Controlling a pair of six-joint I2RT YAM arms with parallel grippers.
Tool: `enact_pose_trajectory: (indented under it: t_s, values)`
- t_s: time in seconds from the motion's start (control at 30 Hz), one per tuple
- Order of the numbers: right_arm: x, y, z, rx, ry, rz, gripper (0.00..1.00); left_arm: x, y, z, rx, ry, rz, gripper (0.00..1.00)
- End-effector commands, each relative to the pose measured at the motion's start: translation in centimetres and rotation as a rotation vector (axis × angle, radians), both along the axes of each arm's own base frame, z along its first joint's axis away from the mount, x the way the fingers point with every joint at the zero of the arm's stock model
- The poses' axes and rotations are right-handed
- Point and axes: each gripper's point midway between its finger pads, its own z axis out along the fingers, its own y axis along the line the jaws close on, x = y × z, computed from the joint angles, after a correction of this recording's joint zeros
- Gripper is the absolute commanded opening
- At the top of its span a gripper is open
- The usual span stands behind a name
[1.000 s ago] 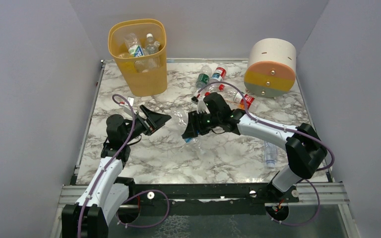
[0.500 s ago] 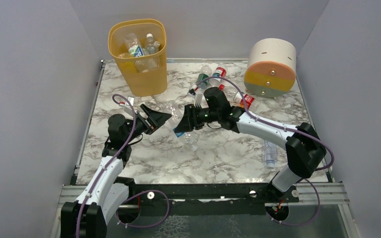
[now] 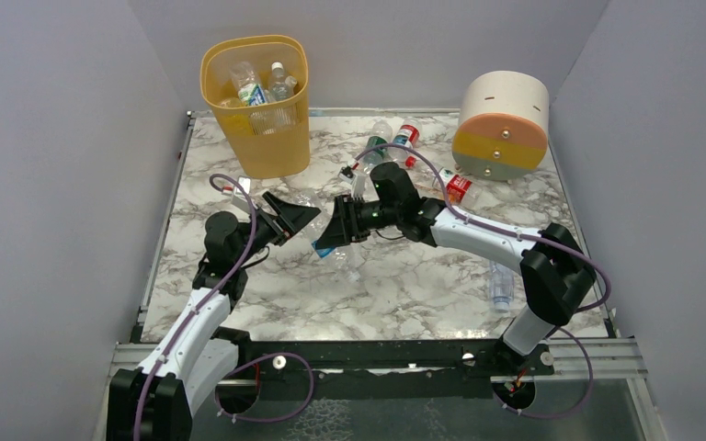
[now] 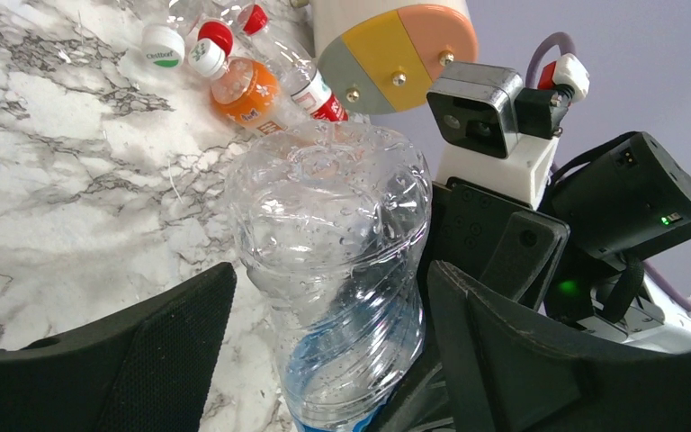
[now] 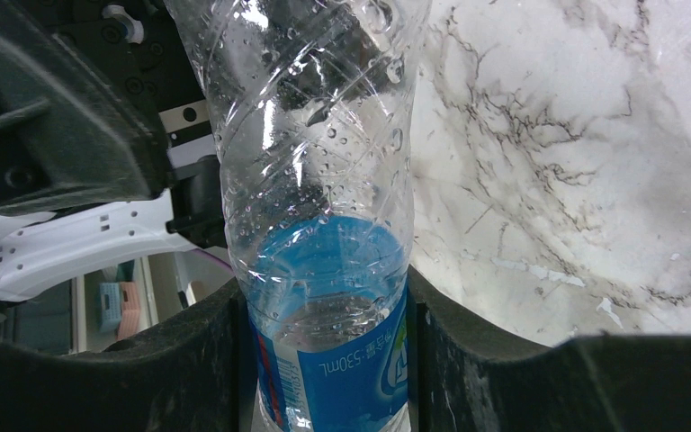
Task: Put the plastic bottles in the bin
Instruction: Pick up the plastic bottle at the center of the board.
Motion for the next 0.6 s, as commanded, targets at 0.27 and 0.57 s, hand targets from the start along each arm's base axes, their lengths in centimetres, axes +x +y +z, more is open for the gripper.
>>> enact_pose_trajectory:
  t_s: [0.27,0.57]
  values:
    - [-0.68,1.18,2.14,0.069,-0.006,0.049,0.52,0.4,-0.45,0.96,0.055,-0.099,0.003,0.55]
    - [-0.85,1.3,1.97,0.069,0.003,0.059,0.61,0.54,-0.62,0.55,0.069,-0.088,-0.006,0.3]
